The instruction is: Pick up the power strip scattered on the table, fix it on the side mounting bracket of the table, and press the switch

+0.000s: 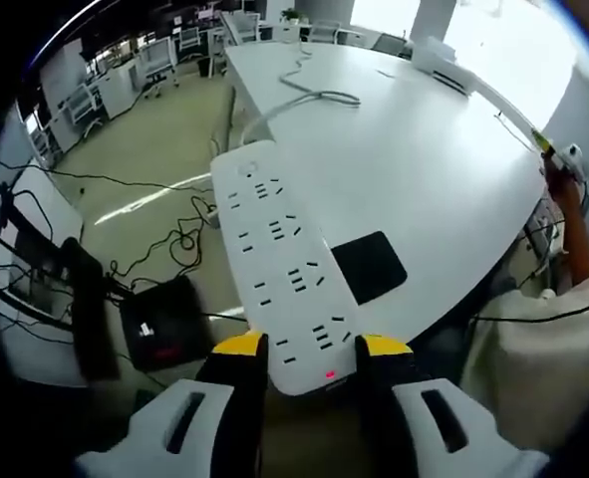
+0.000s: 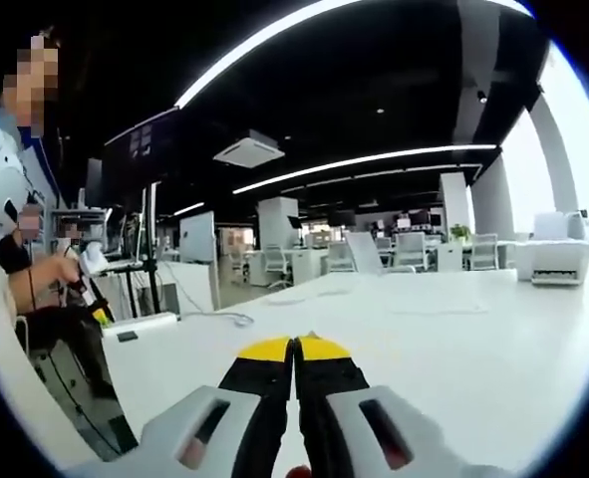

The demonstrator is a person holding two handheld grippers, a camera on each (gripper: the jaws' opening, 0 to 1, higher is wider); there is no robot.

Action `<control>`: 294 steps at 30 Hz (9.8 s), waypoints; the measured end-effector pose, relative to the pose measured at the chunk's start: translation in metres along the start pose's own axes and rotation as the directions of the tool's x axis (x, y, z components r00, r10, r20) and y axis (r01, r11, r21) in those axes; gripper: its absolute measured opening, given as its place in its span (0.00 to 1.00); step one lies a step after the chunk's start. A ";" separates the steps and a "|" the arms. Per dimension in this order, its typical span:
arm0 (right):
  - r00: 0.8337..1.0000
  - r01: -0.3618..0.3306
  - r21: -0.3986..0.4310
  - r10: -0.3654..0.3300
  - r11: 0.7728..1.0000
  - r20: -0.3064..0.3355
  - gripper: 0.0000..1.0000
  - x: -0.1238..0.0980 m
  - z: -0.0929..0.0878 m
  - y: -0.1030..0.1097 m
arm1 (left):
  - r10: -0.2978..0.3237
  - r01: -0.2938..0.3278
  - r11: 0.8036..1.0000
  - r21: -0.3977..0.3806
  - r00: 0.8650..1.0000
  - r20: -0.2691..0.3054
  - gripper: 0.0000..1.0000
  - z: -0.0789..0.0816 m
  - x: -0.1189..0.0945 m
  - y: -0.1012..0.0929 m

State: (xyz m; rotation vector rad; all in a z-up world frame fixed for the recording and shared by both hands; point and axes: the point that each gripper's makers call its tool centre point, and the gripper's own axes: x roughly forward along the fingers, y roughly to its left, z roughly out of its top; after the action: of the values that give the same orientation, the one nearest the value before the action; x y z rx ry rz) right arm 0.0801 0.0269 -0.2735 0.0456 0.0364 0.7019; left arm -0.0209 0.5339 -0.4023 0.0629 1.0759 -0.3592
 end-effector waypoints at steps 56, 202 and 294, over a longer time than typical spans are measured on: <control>0.893 -0.416 -0.027 0.403 0.909 -0.202 0.00 0.156 0.053 0.114 | 0.011 -0.011 1.000 0.000 0.999 -0.048 0.38 -0.001 0.000 -0.006; 0.177 -0.936 -0.060 0.316 0.347 -0.932 0.00 0.370 -0.147 0.362 | 0.010 -0.009 1.000 0.006 0.997 -0.074 0.38 -0.001 0.001 -0.007; 0.499 -0.782 -0.108 0.512 0.614 -0.699 0.21 0.339 -0.069 0.302 | 0.018 -0.017 1.000 -0.013 0.999 0.032 0.38 0.000 0.000 -0.003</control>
State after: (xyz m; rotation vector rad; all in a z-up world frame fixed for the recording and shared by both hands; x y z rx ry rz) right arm 0.1407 0.4779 -0.3321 -0.6403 0.5303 1.4988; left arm -0.0216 0.5311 -0.4014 0.0548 1.0450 -0.3365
